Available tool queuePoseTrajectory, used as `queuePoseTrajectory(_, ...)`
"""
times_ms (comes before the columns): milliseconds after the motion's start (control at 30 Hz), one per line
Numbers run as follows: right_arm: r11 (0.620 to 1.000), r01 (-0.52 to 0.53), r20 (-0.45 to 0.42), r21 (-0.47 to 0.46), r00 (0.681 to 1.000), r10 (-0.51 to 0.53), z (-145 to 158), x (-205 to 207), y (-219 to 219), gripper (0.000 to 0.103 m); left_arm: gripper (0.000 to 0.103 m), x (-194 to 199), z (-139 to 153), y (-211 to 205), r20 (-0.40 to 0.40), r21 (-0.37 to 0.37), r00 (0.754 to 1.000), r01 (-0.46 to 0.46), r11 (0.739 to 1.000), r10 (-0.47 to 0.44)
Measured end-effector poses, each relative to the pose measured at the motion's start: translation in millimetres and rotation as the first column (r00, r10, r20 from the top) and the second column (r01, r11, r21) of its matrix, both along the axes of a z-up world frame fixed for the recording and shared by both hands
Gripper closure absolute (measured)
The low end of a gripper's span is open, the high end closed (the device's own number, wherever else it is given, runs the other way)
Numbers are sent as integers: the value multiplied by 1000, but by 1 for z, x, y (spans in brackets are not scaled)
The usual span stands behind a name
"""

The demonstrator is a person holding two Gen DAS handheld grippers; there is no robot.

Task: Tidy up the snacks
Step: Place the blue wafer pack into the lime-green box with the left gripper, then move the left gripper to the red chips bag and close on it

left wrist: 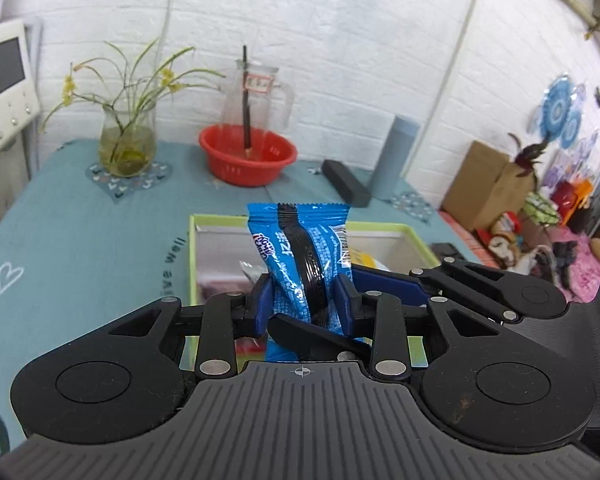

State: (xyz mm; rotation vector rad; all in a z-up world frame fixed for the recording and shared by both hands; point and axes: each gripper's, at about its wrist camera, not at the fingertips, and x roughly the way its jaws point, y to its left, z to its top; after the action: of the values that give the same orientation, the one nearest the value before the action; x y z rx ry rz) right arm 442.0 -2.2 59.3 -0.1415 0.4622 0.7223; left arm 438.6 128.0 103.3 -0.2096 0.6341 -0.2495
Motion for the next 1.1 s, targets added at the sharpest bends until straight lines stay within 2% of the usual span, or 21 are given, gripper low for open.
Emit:
queuePoseTrajectory(133,1000,-17,-147,-14,989,15,-27,57,9,37,92,51,-34,9,-89,31,996,-4,1000,7)
queuePoseTrajectory(167,1000,-15,-169,-13,986,12,-31,63,8,34,90,59,-42,12,-107,32,994,-12,999,15)
queuePoseTrajectory(200,1000,-11,-171,-2,985,11,-34,63,5,31,82,62,-46,15,-111,31,993,-21,999,24)
queuePoseTrajectory(267,1000,5,-137,31,991,0,-27,55,-7,21,77,57,-43,22,-73,13,997,-28,1000,29)
queuePoseTrajectory(367,998,11,-68,63,998,-7,-10,23,-30,9,68,33,-28,26,-13,-26,1000,-26,999,25)
queuePoseTrajectory(467,997,28,-19,68,999,-27,0,-22,-54,9,63,2,-14,20,19,-55,1000,14,998,-13)
queuePoseTrajectory(567,995,62,-28,77,998,-60,-3,-69,-82,9,53,-38,-11,5,35,-52,998,45,998,-43)
queuePoseTrajectory(633,993,101,-48,68,994,-98,-14,-102,-99,9,51,-68,-16,-9,36,-54,996,78,995,-76)
queuePoseTrajectory(800,978,206,-129,38,971,-199,-56,-169,-135,9,50,-131,-47,-44,-21,-92,992,121,988,-123)
queuePoseTrajectory(867,974,221,-158,47,964,-211,-70,-186,-141,9,50,-151,-64,-60,-64,-136,985,153,979,-163)
queuePoseTrajectory(967,970,235,-188,58,957,-220,-85,-194,-143,9,51,-163,-82,-83,-119,-178,972,180,967,-203)
queuePoseTrajectory(1100,971,240,-197,15,952,-233,-99,-186,-136,9,54,-155,-95,-106,-174,-129,966,172,977,-193)
